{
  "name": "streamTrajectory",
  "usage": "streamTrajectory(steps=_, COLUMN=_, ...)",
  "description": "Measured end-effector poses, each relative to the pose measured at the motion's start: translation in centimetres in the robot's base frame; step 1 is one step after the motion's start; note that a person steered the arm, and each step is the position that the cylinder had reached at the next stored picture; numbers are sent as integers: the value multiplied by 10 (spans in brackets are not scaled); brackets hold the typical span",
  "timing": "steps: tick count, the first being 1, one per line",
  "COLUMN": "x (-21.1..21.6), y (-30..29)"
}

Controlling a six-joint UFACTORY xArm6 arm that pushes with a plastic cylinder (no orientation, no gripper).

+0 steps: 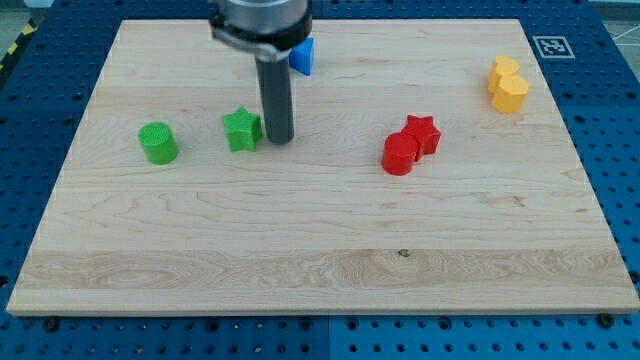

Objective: Slide the green star closer to green circle

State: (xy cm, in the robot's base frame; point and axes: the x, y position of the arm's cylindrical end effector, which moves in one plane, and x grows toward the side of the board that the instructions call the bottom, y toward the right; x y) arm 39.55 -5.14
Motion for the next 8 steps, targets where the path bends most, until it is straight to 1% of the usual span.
streamTrajectory(steps=1, x=-21, y=-4)
streamTrajectory(steps=2, x=-23, y=-23)
streamTrajectory(steps=3, x=4, y=-37)
streamTrajectory(steps=4, x=28, y=-12)
streamTrajectory(steps=6, x=32, y=-10)
streamTrajectory(steps=7, x=47, y=-23)
streamTrajectory(steps=8, x=48, y=-37)
